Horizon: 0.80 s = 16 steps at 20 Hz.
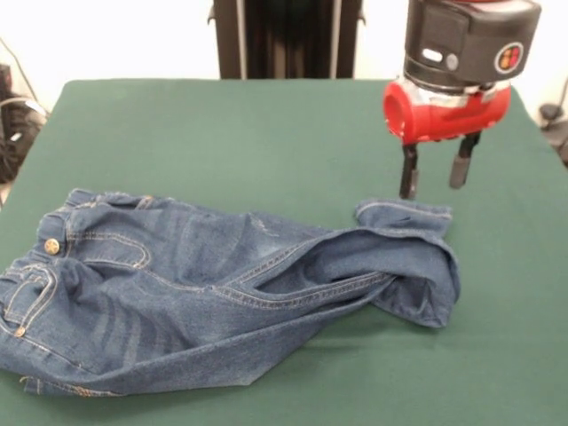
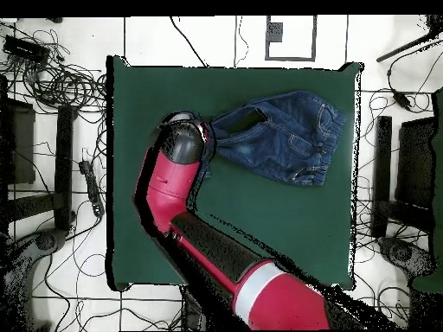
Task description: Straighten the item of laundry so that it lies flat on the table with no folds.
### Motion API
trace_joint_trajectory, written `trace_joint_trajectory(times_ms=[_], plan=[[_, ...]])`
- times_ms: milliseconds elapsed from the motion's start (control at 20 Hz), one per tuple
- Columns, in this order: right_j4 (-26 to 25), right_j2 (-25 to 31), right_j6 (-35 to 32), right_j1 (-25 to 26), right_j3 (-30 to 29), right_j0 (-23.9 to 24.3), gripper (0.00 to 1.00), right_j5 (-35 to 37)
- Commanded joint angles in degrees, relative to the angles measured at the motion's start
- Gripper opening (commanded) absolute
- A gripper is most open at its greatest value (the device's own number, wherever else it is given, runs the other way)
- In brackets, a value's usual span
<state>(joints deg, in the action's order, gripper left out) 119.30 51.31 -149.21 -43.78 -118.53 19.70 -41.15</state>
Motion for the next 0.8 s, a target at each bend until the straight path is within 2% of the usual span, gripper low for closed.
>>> trace_joint_trajectory(times_ms=[50, 350, 450, 550, 800], plan=[[4.3, 9.0, 34.0, 2.3, -3.1, 1.9, 1.0, -7.3], [6.3, 12.3, 44.5, 4.6, -1.3, 3.7, 1.0, -12.5], [5.7, 12.0, 46.1, 5.2, -0.9, 3.6, 1.0, -13.5], [5.1, 11.7, 46.0, 6.0, -0.5, 3.4, 1.0, -13.7], [-1.0, 7.1, 43.0, 10.1, 1.7, 1.9, 1.0, -11.2]])
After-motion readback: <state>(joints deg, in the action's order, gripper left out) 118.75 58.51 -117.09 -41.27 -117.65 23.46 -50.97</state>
